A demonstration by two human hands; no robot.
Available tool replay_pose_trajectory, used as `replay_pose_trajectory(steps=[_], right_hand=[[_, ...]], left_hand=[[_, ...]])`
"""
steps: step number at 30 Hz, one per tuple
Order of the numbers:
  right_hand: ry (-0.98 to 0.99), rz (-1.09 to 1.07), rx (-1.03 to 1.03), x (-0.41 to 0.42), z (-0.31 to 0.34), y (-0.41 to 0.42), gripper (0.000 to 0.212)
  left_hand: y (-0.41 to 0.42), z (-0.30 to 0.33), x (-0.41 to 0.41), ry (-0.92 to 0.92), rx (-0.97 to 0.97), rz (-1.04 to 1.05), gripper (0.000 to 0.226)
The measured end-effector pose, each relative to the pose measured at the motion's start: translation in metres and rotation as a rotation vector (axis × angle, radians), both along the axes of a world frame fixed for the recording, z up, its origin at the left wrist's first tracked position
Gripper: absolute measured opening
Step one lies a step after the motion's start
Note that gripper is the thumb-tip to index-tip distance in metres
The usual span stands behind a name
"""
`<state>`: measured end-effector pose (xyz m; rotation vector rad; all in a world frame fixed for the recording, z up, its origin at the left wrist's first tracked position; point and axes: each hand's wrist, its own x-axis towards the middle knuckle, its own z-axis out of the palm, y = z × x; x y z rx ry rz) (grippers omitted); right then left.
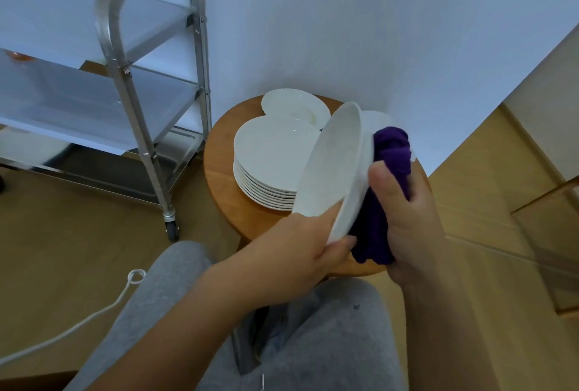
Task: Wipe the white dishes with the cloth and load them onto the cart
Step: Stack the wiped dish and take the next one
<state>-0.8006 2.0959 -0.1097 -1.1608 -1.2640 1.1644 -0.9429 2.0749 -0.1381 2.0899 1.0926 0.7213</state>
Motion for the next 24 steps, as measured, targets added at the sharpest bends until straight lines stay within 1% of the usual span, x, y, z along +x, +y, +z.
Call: replay_pose_trajectory(steps=[1, 3, 5, 6, 7, 8, 9, 10, 11, 12, 13, 14, 15, 16, 17, 18, 19, 21, 22, 24], right_hand=[[-0.036, -0.004, -0.005, 0.001, 0.0, 0.001, 0.067], [-0.097, -0.044, -0.054, 0.003, -0.003, 0.003, 0.073], [-0.093, -0.119, -0.079, 0.006, -0.011, 0.003, 0.061], [-0.072, -0.158, -0.084, 0.006, -0.017, 0.003, 0.054], [-0.024, -0.199, -0.096, 0.007, -0.023, 0.003, 0.046], [0.052, -0.238, -0.114, 0.008, -0.029, 0.004, 0.037], [0.149, -0.279, -0.135, 0.01, -0.035, 0.006, 0.03], [0.251, -0.322, -0.157, 0.013, -0.04, 0.008, 0.025], [0.341, -0.359, -0.187, 0.016, -0.045, 0.011, 0.025], [0.403, -0.383, -0.227, 0.018, -0.05, 0.013, 0.029], [0.437, -0.401, -0.27, 0.019, -0.055, 0.016, 0.031], [0.453, -0.418, -0.307, 0.018, -0.06, 0.019, 0.032], [0.459, -0.435, -0.335, 0.017, -0.064, 0.022, 0.032], [0.456, -0.451, -0.355, 0.015, -0.067, 0.025, 0.032], [0.444, -0.461, -0.369, 0.014, -0.07, 0.029, 0.032], [0.425, -0.463, -0.376, 0.013, -0.071, 0.033, 0.031], [0.404, -0.453, -0.375, 0.012, -0.071, 0.036, 0.03], [0.352, -0.41, -0.371, 0.011, -0.073, 0.042, 0.03], [0.321, -0.388, -0.369, 0.011, -0.073, 0.045, 0.029], [0.237, -0.357, -0.335, 0.012, -0.075, 0.051, 0.029]], left_hand=[[0.002, -0.001, 0.001, 0.064, 0.038, 0.008, 0.037], [0.004, -0.006, 0.002, 0.213, 0.139, 0.011, 0.043], [0.007, -0.015, 0.007, 0.38, 0.252, -0.002, 0.049], [0.01, -0.02, 0.008, 0.469, 0.289, -0.016, 0.056], [0.013, -0.023, 0.006, 0.532, 0.277, -0.029, 0.064], [0.016, -0.024, 0.003, 0.545, 0.211, -0.036, 0.07], [0.018, -0.025, -0.002, 0.506, 0.103, -0.029, 0.075], [0.021, -0.026, -0.009, 0.428, 0.003, 0.008, 0.079], [0.023, -0.028, -0.018, 0.336, -0.03, 0.084, 0.082], [0.025, -0.031, -0.025, 0.259, 0.009, 0.209, 0.084], [0.026, -0.036, -0.029, 0.186, 0.07, 0.354, 0.085], [0.028, -0.041, -0.032, 0.106, 0.093, 0.491, 0.087], [0.032, -0.044, -0.033, -0.004, 0.048, 0.591, 0.089], [0.036, -0.047, -0.034, -0.134, -0.054, 0.644, 0.09], [0.042, -0.048, -0.036, -0.248, -0.165, 0.659, 0.086], [0.049, -0.05, -0.038, -0.318, -0.247, 0.66, 0.076], [0.056, -0.052, -0.041, -0.343, -0.274, 0.657, 0.062], [0.069, -0.06, -0.047, -0.318, -0.201, 0.673, 0.032], [0.075, -0.062, -0.049, -0.3, -0.167, 0.684, 0.023], [0.084, -0.068, -0.053, -0.264, -0.141, 0.706, 0.018]])
